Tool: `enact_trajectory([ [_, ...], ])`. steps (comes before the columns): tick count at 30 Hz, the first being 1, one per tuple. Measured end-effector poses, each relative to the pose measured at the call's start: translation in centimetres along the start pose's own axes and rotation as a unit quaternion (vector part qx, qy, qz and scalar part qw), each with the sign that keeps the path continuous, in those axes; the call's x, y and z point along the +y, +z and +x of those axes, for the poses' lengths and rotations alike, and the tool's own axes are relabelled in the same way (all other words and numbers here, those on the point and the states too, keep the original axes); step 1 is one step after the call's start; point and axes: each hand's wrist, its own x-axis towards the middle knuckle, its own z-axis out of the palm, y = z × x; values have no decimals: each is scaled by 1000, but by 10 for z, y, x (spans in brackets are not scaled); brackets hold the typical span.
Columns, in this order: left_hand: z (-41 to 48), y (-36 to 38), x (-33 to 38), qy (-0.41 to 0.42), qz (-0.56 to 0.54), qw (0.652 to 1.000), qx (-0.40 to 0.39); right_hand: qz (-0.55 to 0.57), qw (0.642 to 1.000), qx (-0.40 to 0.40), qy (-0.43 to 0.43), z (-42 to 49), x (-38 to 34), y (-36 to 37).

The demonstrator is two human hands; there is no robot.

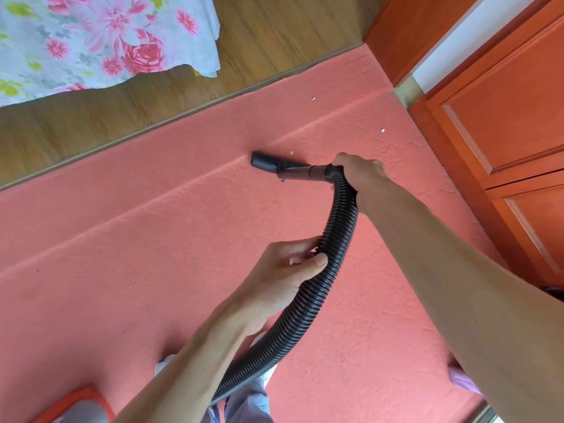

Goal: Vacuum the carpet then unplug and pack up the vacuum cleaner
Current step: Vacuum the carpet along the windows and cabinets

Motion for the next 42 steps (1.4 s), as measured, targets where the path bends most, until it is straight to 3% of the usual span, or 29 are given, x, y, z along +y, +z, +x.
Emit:
enact_trajectory([
  [6, 9, 21, 0, -15, -20, 1000, -12, -45, 999, -31, -1, 10, 5, -16],
  [9, 2, 14, -1, -28, -26, 999, -35, -29, 989, -129, 66, 11, 15, -25],
  [12, -8, -2, -2, -45, -59, 996, -49, 48, 957, -247, 143, 16, 30, -31],
  [15, -19, -16, -1, -63, -88, 992, -61, 144, 928, -290, 185, 14, 48, -24],
  [23, -34, -18, 4, -65, -63, 993, -80, 269, 917, -219, 198, -5, 58, -11],
  [27, -16, -7, 5, -54, -51, 997, -13, 289, 920, -195, 178, 6, 43, -6],
  [33, 10, 11, 3, -62, -56, 994, 64, 209, 957, -168, 109, 27, 18, 5],
  [38, -3, 22, -4, -74, -65, 994, 35, 186, 959, -168, 132, 21, 30, -15],
  [42, -11, 23, 5, -59, -8, 998, -21, 204, 948, -188, 159, 14, 37, -38],
])
